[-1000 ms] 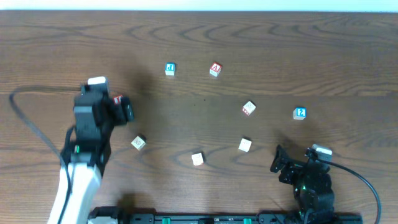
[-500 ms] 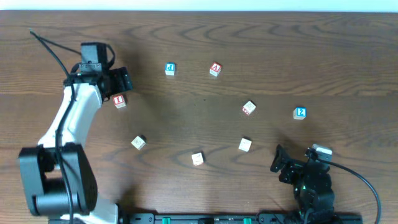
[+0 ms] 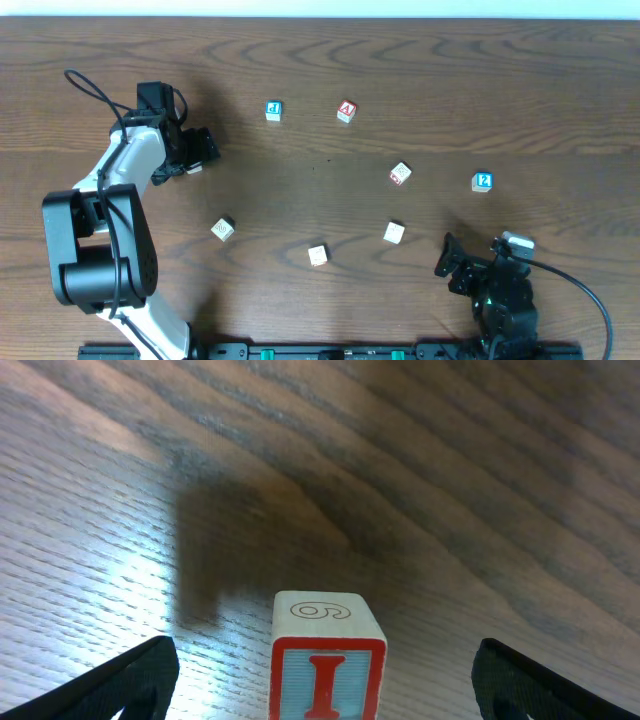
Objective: Spell out Ai2
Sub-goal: 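Move the left gripper over the red 'I' block and lower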
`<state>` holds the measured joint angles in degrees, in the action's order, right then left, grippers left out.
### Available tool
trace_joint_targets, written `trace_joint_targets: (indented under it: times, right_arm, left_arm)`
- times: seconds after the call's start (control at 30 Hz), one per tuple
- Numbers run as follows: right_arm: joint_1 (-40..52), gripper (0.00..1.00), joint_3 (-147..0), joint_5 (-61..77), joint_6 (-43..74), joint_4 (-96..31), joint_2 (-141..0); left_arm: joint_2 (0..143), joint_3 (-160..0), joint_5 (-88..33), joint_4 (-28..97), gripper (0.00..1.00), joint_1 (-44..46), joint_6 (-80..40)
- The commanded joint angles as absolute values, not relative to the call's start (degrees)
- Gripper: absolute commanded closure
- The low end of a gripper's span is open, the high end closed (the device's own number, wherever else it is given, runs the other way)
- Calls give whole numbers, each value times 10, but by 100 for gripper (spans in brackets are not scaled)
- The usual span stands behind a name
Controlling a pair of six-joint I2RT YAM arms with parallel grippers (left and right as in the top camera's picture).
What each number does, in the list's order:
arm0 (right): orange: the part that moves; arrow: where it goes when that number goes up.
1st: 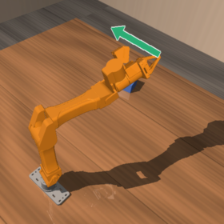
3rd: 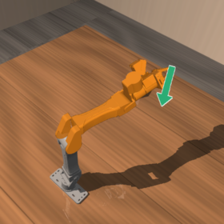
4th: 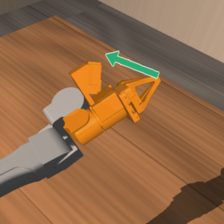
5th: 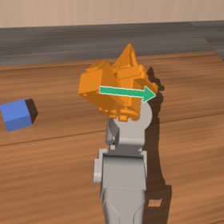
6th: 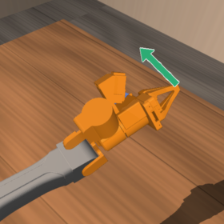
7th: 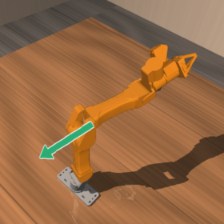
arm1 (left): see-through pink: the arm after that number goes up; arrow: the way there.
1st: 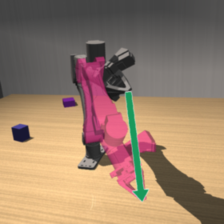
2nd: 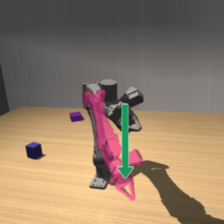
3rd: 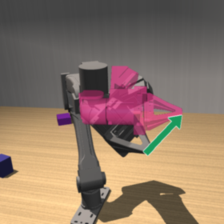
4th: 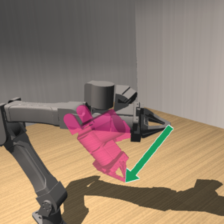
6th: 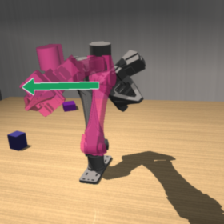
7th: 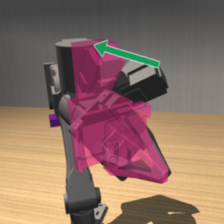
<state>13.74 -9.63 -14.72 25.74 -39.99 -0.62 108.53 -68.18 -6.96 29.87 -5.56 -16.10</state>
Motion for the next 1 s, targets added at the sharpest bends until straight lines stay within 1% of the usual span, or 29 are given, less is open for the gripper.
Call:
trace_joint_targets:
  times: [0.0,0.53,0.57,0.6,0.7,0.73,0.87,0.97]
  right_arm:
    - [134,1,-95,-147,267,-400,-4]
    - [134,1,-95,-147,267,-401,-4]
    - [134,1,-95,-147,267,-400,-4]
    - [134,1,-95,-147,267,-401,-4]
    - [134,1,-95,-147,267,-400,-4]
    - [134,1,-95,-147,267,-400,-4]
    - [134,1,-95,-147,267,-400,-4]
    - [134,1,-95,-147,267,-401,-4]
  left_arm:
    - [1094,-692,-75,297,5,-56,-170]
    - [1094,-692,-75,266,5,-55,-168]
    - [1094,-692,-74,263,8,-55,-167]
    - [1094,-692,-73,262,14,-55,-167]
    - [1094,-692,-71,261,15,-55,-167]
    - [1094,-692,-71,261,19,-55,-167]
    - [1094,-692,-71,263,23,-54,-167]
    - [1094,-691,-71,269,24,-54,-159]
